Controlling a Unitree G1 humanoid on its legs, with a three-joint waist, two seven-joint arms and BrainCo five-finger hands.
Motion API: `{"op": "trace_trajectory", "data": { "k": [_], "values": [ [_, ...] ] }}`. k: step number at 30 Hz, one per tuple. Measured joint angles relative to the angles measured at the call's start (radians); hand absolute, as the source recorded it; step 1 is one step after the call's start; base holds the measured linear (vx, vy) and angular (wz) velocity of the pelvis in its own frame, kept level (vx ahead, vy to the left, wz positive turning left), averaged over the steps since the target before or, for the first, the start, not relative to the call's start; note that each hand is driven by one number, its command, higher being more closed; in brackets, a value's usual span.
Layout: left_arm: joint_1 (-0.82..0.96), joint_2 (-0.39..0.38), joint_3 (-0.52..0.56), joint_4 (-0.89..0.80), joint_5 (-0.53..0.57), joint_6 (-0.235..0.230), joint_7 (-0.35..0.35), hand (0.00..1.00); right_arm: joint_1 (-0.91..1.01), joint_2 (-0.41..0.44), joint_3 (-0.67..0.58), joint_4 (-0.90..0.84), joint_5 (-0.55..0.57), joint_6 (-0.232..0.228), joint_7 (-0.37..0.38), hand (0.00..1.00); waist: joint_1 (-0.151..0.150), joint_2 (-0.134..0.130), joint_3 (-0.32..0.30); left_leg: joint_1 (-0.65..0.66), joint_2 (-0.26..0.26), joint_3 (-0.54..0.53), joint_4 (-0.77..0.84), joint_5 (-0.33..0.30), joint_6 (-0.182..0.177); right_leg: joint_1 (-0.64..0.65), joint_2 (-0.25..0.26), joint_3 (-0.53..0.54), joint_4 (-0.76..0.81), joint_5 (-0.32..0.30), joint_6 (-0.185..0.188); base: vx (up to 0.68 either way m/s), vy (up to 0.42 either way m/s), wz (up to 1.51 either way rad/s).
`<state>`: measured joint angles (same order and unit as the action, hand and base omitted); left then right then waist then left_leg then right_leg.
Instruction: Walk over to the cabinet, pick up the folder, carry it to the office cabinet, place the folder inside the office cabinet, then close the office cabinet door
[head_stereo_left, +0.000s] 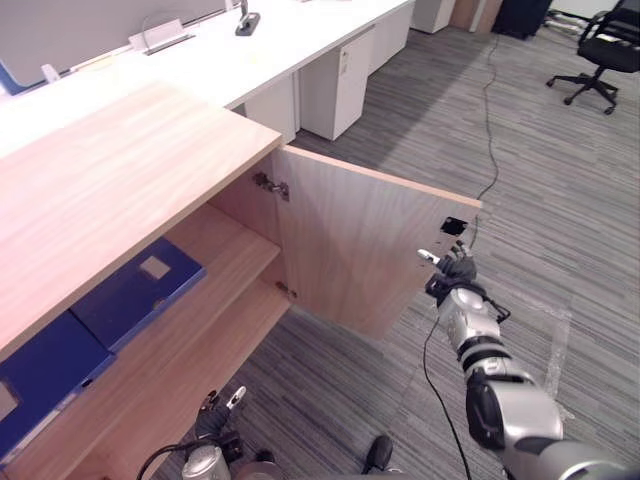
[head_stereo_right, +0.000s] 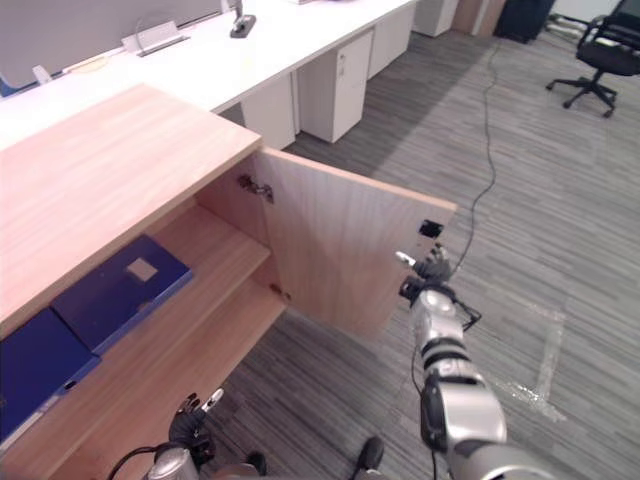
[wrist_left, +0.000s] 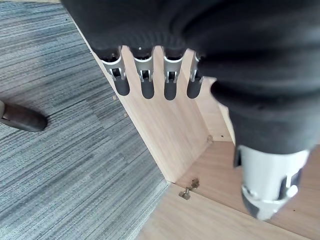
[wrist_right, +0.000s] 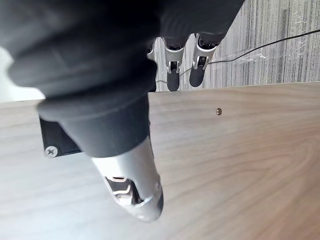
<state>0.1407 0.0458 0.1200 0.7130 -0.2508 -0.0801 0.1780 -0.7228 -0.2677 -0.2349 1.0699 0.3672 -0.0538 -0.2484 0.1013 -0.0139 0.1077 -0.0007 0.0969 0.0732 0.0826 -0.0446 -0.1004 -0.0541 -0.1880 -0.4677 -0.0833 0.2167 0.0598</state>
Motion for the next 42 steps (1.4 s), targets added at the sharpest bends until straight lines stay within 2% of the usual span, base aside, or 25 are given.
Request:
{"op": "trace_trajectory", "data": {
  "k": [3,7,10,13,19,23,25,28,30,35,37,39,42],
  "values": [
    [0.000,0.002,0.001,0.000,-0.009,-0.007,-0.002,0.00,-0.033,-0.062,0.000,0.052,0.005,0.016,-0.003,0.00,0.001,0.015,0.017,-0.001,-0.016,-0.037,0.009,0.000,0.002,0.028,-0.017,-0.032,0.000,0.000,0.000,0.06,0.101,0.33],
    [0.007,0.021,0.000,0.005,-0.012,-0.008,-0.011,0.00,-0.039,-0.093,0.003,0.071,0.004,0.029,-0.003,0.00,0.003,0.017,0.033,-0.014,-0.026,-0.067,0.026,0.000,0.006,0.046,-0.026,-0.054,0.000,0.000,0.000,0.01,0.075,0.25],
    [0.017,0.028,-0.008,0.011,-0.011,-0.008,-0.014,0.00,-0.067,-0.120,0.046,0.093,0.005,0.033,0.004,0.00,0.003,0.031,0.052,-0.019,-0.024,-0.083,0.033,0.001,0.007,0.051,-0.024,-0.066,0.000,-0.001,0.000,-0.03,0.020,0.11],
    [0.024,0.025,-0.036,0.016,-0.009,-0.008,-0.032,0.00,-0.071,-0.146,0.101,0.095,0.004,0.033,0.011,0.00,0.003,0.052,0.065,-0.021,-0.023,-0.117,0.038,0.002,0.005,0.062,-0.018,-0.081,0.000,-0.003,0.000,-0.03,0.003,0.13],
    [0.020,0.025,-0.056,0.023,0.002,-0.009,-0.043,0.00,-0.072,-0.154,0.226,0.093,0.001,0.032,0.015,0.00,-0.003,0.061,0.070,-0.026,-0.012,-0.140,0.041,0.006,-0.002,0.061,-0.002,-0.085,-0.001,-0.003,0.001,-0.01,-0.001,0.02],
    [0.017,0.031,-0.053,0.023,0.006,-0.016,-0.043,0.00,-0.012,-0.168,0.366,-0.022,-0.013,0.033,0.030,0.00,-0.033,0.061,0.070,-0.029,0.003,-0.134,0.039,0.006,-0.009,0.051,0.013,-0.078,-0.001,-0.005,-0.003,0.02,0.012,-0.08],
    [0.010,0.036,-0.039,0.029,0.012,-0.016,-0.043,0.00,0.063,-0.188,0.451,-0.150,-0.030,0.033,0.064,0.00,-0.054,0.062,0.069,-0.020,0.019,-0.120,0.025,0.011,-0.018,0.045,0.026,-0.069,-0.001,-0.008,-0.007,0.05,0.016,-0.20],
    [-0.009,0.041,-0.013,0.048,0.017,-0.017,-0.043,0.00,0.128,-0.218,0.541,-0.267,-0.034,0.032,0.108,0.00,-0.065,0.064,0.068,-0.009,0.038,-0.093,0.023,0.009,-0.027,0.037,0.046,-0.045,-0.002,-0.011,-0.010,0.05,0.021,-0.31],
    [-0.029,0.043,0.004,0.077,0.028,-0.024,-0.044,0.00,0.192,-0.267,0.630,-0.373,-0.034,0.027,0.186,0.00,-0.076,0.065,0.065,0.008,0.057,-0.075,0.011,0.008,-0.035,0.036,0.065,-0.032,-0.007,-0.016,-0.017,0.02,0.025,-0.28],
    [-0.060,0.047,0.008,0.112,0.071,-0.026,-0.050,0.00,0.254,-0.282,0.839,-0.440,-0.039,0.011,0.322,0.00,-0.081,0.068,0.057,0.019,0.092,-0.063,0.007,0.009,-0.052,0.036,0.102,-0.021,-0.008,-0.038,-0.036,0.01,0.014,-0.11],
    [-0.076,0.047,0.014,0.120,0.086,-0.026,-0.050,0.00,0.260,-0.270,0.940,-0.472,-0.057,0.008,0.385,0.00,-0.077,0.069,0.048,0.018,0.103,-0.065,0.005,0.010,-0.057,0.034,0.114,-0.019,-0.008,-0.043,-0.045,0.00,0.000,0.00],
    [-0.083,0.047,0.019,0.121,0.089,-0.027,-0.050,0.00,0.280,-0.224,1.051,-0.490,-0.105,0.000,0.468,0.00,-0.055,0.073,0.022,0.019,0.116,-0.066,-0.010,0.012,-0.060,0.030,0.126,-0.020,-0.008,-0.048,-0.050,0.04,0.017,0.02],
    [-0.084,0.046,0.036,0.122,0.090,-0.027,-0.049,0.00,0.286,-0.137,1.131,-0.500,-0.167,-0.020,0.528,0.00,-0.045,0.080,0.014,0.018,0.116,-0.065,-0.023,0.011,-0.057,0.022,0.127,-0.020,-0.008,-0.047,-0.049,0.06,0.045,0.00]
  ]
}}
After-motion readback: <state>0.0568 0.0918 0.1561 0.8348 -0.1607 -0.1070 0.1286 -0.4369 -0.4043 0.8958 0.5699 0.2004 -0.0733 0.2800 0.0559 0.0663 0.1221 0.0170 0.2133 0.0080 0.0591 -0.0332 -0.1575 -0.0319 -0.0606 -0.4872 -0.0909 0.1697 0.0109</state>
